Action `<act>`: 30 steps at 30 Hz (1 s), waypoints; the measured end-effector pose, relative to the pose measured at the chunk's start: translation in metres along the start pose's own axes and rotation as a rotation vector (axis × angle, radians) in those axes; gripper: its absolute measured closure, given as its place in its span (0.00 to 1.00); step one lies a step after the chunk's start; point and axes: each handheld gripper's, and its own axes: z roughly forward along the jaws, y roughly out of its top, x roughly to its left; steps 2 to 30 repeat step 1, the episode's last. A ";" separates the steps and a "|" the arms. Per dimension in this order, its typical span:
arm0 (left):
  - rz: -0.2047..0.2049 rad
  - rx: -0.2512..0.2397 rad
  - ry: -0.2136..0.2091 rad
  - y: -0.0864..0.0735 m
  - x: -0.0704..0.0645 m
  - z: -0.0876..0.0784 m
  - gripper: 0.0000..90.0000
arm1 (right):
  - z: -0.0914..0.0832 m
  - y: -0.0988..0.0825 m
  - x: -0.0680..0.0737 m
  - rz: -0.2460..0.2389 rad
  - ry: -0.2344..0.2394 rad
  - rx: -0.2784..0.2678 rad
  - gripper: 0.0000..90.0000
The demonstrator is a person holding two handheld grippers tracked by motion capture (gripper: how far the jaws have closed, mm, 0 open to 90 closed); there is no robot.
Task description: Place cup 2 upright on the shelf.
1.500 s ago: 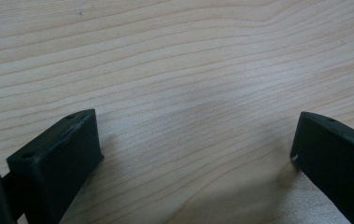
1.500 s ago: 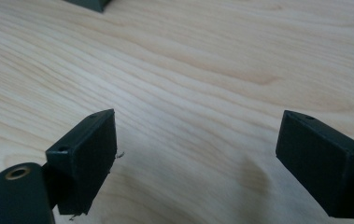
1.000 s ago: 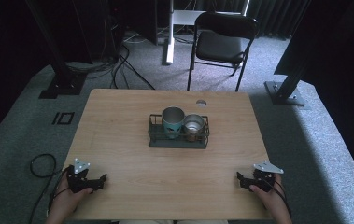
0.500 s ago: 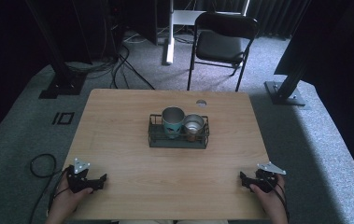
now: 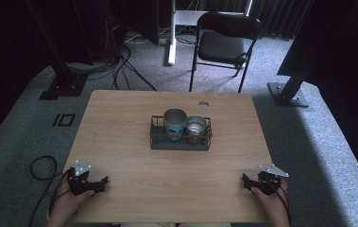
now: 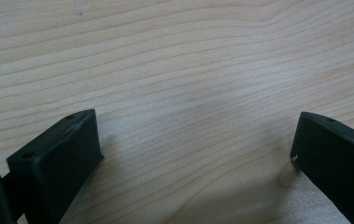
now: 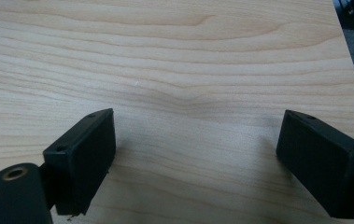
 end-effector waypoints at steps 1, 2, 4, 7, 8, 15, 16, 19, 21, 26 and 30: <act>0.000 0.000 0.000 0.000 0.000 0.000 0.02 | 0.000 0.000 0.000 -0.001 0.000 0.001 0.13; 0.000 0.000 0.000 0.000 0.000 0.000 0.02 | 0.000 0.000 0.000 -0.001 0.000 0.001 0.13; 0.000 0.000 0.000 0.000 0.000 0.000 0.02 | 0.000 0.000 0.000 -0.001 0.000 0.001 0.13; 0.000 0.000 0.000 0.000 0.000 0.000 0.02 | 0.000 0.000 0.000 -0.001 0.000 0.001 0.13; 0.000 0.000 0.000 0.000 0.000 0.000 0.02 | 0.000 0.000 0.000 -0.001 0.000 0.001 0.13; 0.000 0.000 0.000 0.000 0.000 0.000 0.02 | 0.000 0.000 0.000 -0.001 0.000 0.001 0.13; 0.000 0.000 0.000 0.000 0.000 0.000 0.02 | 0.000 0.000 0.000 -0.001 0.000 0.001 0.13; 0.000 0.000 0.000 0.000 0.000 0.000 0.02 | 0.000 0.000 0.000 -0.001 0.000 0.001 0.13; 0.000 0.000 0.000 0.000 0.000 0.000 0.02 | 0.000 0.000 0.000 -0.001 0.000 0.001 0.13; 0.000 0.000 0.000 0.000 0.000 0.000 0.02 | 0.000 0.000 0.000 -0.001 0.000 0.001 0.13; 0.000 0.000 0.000 0.000 0.000 0.000 0.02 | 0.000 0.000 0.000 -0.001 0.000 0.001 0.13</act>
